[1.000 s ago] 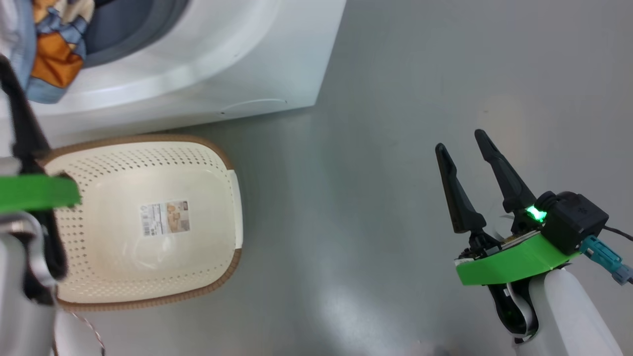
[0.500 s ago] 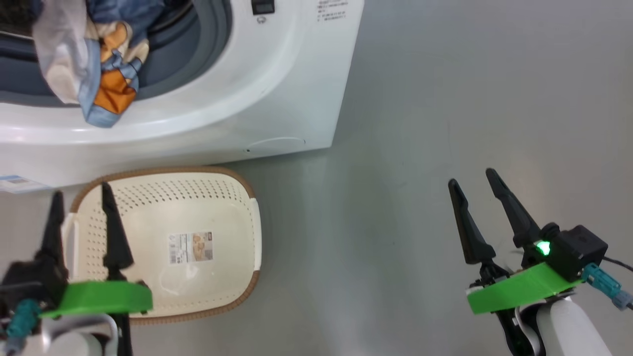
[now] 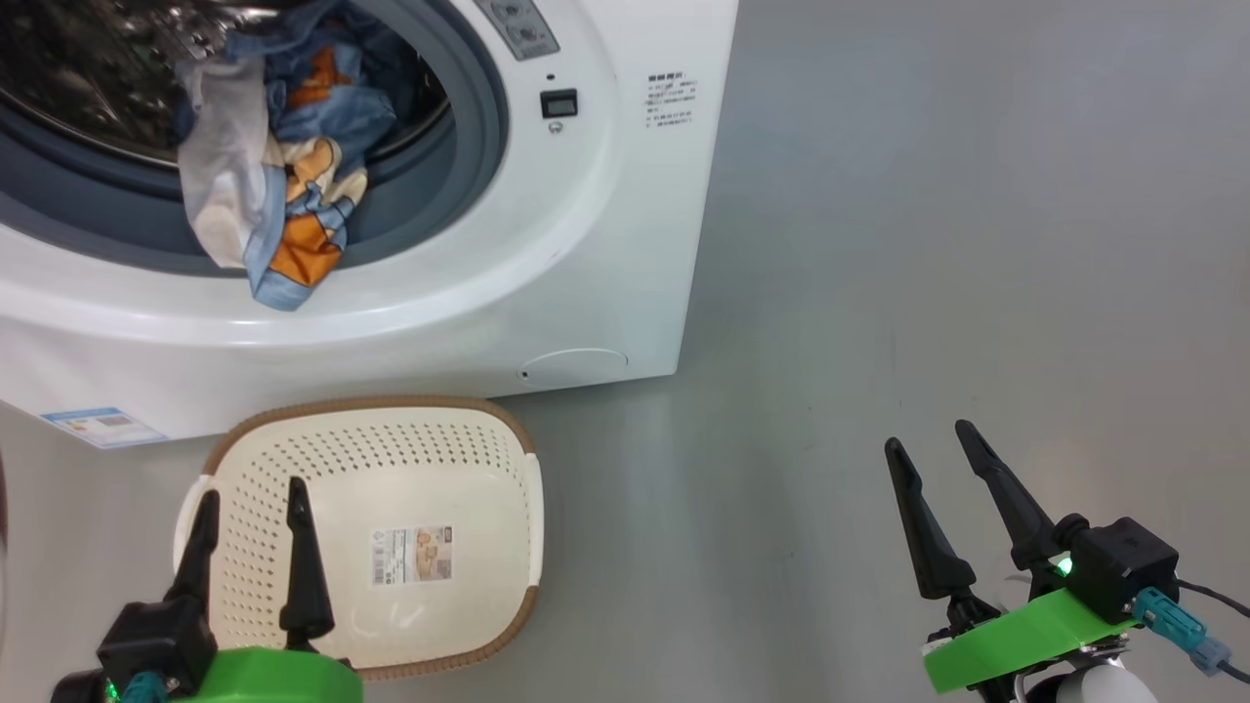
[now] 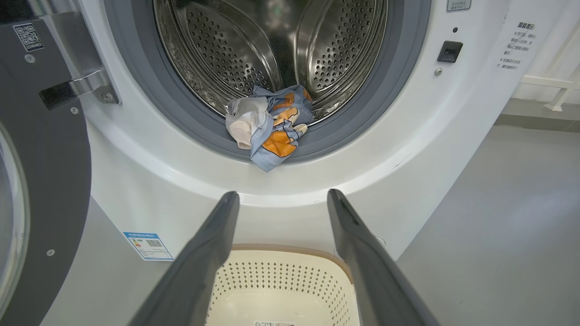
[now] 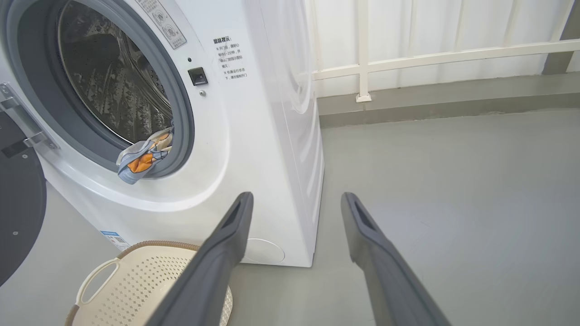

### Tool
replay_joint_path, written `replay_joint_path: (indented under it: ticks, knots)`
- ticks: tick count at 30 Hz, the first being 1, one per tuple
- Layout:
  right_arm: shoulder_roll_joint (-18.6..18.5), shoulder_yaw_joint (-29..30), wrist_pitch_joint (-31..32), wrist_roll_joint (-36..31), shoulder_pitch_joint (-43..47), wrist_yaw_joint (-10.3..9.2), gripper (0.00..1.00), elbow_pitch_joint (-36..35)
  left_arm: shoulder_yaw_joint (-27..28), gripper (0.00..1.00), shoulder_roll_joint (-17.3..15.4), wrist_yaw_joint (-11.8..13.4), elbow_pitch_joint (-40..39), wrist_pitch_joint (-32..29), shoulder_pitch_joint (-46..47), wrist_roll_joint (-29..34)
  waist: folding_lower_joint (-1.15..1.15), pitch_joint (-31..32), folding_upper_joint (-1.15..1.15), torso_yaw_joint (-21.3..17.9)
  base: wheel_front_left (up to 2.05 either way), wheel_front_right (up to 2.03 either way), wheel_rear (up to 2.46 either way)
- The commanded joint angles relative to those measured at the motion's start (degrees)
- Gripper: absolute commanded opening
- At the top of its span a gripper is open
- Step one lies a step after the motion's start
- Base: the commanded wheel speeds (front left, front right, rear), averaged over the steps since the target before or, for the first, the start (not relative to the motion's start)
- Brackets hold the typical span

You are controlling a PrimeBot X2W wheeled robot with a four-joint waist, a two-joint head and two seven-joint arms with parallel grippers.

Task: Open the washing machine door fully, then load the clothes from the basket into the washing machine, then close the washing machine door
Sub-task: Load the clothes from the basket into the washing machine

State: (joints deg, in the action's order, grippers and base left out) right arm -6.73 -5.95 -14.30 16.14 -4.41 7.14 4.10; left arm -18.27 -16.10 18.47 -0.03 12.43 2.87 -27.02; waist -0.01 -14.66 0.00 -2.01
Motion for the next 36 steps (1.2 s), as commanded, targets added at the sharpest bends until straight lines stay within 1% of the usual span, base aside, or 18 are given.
replay_joint_path:
  ticks: [1,10,21,32,36]
  knots:
    - [0.2,-0.9,-0.3,-1.0,0.9,0.35,1.0,-1.6,1.7,1.0,-0.7,0.1,-0.6,0.0,0.2,-0.2,0.01,1.4,0.0,0.4,0.0,0.0,0.0]
    - [0.9,-0.7,0.4,-1.3,2.0,0.35,1.0,-2.4,0.4,1.0,-0.3,-0.2,0.0,-0.6,-0.5,-0.6,0.01,2.5,0.0,0.7,0.0,0.0,0.0]
    - [0.8,-0.8,0.6,-1.4,2.3,0.35,1.0,-2.9,0.0,1.0,-0.1,-0.2,0.4,-0.6,-0.7,-1.2,0.01,2.8,0.0,0.8,0.0,0.0,0.0]
    - [0.7,-0.8,0.6,-1.3,2.0,0.35,1.0,-3.3,0.2,1.0,0.1,0.1,0.9,-0.1,0.0,-1.5,0.01,1.6,0.0,0.9,0.0,0.0,0.0]
    - [0.7,-0.9,0.5,-1.2,1.6,0.35,1.0,-3.4,0.1,1.0,0.6,-0.2,1.8,0.2,1.2,-1.7,0.01,0.9,0.0,0.9,0.0,0.0,0.0]
